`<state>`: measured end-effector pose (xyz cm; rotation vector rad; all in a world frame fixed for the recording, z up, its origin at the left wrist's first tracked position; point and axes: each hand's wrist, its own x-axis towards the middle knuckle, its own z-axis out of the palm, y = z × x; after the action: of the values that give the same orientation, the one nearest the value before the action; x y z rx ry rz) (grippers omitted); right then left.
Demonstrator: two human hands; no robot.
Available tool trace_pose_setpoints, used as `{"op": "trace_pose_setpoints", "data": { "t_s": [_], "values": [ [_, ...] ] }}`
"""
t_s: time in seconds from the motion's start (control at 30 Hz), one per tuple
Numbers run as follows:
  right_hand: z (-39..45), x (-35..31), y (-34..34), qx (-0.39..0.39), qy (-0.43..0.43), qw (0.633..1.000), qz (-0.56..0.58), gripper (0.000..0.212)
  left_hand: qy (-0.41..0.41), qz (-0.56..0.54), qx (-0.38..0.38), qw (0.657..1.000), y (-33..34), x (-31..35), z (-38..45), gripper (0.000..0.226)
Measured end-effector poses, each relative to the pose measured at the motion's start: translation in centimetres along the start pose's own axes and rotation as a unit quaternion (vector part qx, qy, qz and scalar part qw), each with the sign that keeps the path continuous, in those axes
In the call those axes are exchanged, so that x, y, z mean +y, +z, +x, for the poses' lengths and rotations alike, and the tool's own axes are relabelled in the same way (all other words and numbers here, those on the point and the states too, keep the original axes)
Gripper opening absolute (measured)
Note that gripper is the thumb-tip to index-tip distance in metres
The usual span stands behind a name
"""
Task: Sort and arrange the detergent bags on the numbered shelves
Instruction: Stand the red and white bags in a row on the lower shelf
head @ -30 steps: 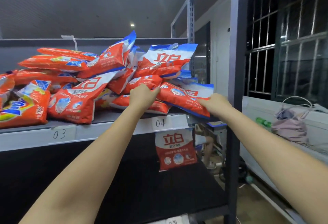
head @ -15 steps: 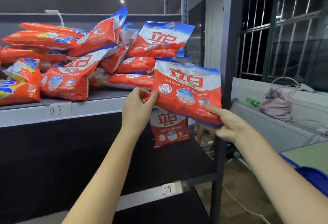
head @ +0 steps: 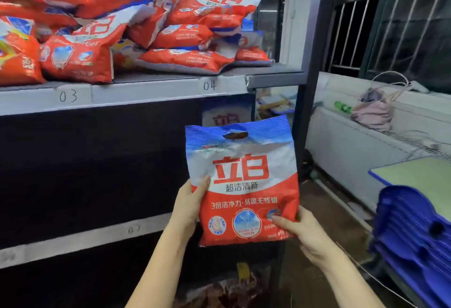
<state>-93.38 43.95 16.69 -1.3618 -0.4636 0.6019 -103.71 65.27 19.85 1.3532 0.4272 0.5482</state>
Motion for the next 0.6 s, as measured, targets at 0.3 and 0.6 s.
{"op": "trace_pose_setpoints", "data": {
  "t_s": [0.3, 0.6],
  "values": [
    [6.5, 2.8, 0.1, 0.016, -0.004, 0.971, -0.237, 0.023, -0.015, -0.036, 0.119, 0.992, -1.2, -4.6, 3.6, 0.017],
    [19.5, 2.0, -0.3, 0.096, -0.006, 0.988, -0.119, 0.031, 0.009, -0.024, 0.128, 0.991, 1.0, -3.5, 16.1, 0.012]
  ]
}}
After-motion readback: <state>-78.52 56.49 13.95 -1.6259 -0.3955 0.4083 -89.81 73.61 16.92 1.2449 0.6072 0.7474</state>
